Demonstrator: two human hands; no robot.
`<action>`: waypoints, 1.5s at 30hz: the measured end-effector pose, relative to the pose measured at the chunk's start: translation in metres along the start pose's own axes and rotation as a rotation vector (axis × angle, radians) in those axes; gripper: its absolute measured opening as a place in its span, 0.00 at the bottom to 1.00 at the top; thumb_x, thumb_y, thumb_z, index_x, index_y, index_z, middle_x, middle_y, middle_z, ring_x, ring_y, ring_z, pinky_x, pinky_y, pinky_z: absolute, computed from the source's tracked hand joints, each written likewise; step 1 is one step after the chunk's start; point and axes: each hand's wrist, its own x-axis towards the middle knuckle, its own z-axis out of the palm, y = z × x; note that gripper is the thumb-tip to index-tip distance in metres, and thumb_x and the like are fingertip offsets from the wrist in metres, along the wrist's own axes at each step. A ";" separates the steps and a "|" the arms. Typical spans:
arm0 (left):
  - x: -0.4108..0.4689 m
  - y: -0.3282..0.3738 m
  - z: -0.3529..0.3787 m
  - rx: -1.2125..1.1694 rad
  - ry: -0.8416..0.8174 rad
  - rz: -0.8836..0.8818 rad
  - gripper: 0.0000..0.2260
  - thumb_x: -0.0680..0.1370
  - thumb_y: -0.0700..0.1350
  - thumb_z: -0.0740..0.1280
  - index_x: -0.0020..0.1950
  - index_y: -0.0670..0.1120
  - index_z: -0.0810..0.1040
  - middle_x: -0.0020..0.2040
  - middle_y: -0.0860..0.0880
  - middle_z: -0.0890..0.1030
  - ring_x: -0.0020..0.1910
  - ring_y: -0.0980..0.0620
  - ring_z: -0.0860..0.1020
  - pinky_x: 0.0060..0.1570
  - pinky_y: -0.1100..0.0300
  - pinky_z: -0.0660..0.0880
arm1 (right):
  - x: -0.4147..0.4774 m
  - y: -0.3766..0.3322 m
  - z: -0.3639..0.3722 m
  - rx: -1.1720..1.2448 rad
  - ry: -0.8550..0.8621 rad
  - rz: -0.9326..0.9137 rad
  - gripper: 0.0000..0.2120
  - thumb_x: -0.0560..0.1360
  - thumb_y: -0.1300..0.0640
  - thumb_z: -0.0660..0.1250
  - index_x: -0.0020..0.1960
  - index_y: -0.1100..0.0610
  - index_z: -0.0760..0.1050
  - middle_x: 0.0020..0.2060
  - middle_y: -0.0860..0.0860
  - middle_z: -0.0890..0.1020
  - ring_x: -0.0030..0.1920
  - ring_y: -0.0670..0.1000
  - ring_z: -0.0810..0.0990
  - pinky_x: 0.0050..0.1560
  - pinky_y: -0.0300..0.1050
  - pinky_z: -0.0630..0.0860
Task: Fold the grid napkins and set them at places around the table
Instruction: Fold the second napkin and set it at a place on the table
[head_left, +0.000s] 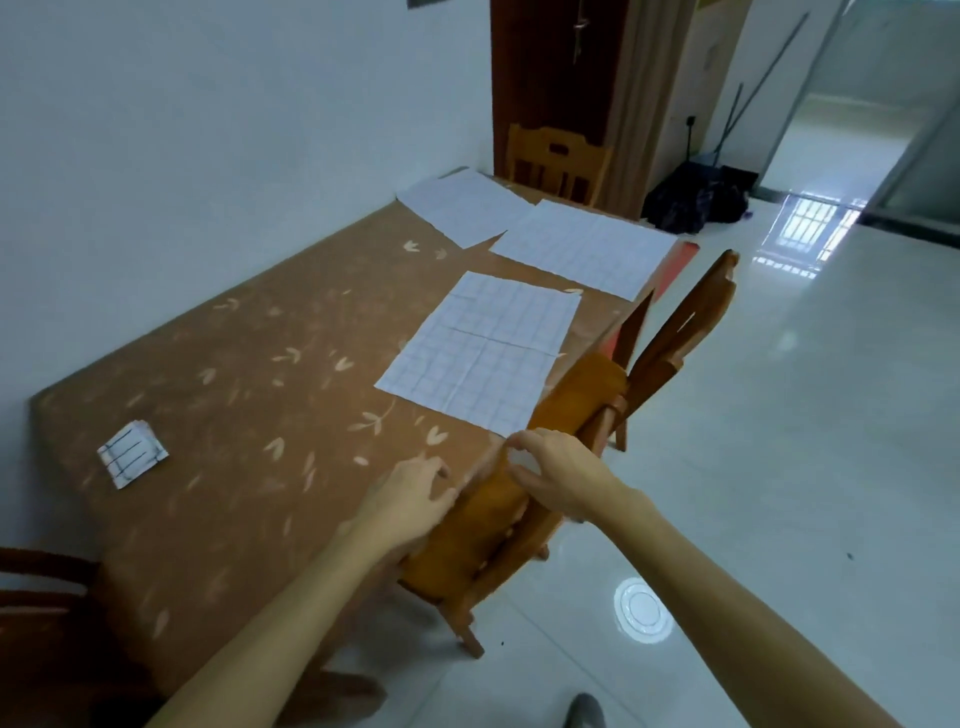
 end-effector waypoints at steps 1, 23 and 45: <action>0.009 0.015 0.006 -0.008 -0.006 -0.003 0.15 0.80 0.56 0.64 0.65 0.52 0.76 0.62 0.51 0.79 0.59 0.50 0.78 0.56 0.55 0.77 | 0.000 0.015 -0.008 -0.001 -0.004 -0.001 0.20 0.82 0.48 0.59 0.71 0.54 0.71 0.66 0.53 0.78 0.63 0.55 0.78 0.65 0.53 0.75; 0.228 0.074 0.074 0.054 -0.025 -0.082 0.18 0.79 0.40 0.68 0.69 0.49 0.73 0.65 0.49 0.76 0.60 0.49 0.76 0.53 0.56 0.78 | 0.172 0.167 -0.041 -0.010 -0.161 -0.113 0.17 0.82 0.55 0.57 0.69 0.53 0.73 0.61 0.51 0.81 0.56 0.52 0.81 0.56 0.48 0.80; 0.260 0.055 0.046 -0.388 0.300 -0.116 0.09 0.83 0.49 0.62 0.59 0.51 0.79 0.54 0.56 0.81 0.53 0.58 0.77 0.52 0.62 0.75 | 0.277 0.163 -0.017 -0.068 -0.225 -0.323 0.18 0.78 0.57 0.65 0.67 0.56 0.75 0.69 0.53 0.75 0.70 0.55 0.71 0.71 0.48 0.65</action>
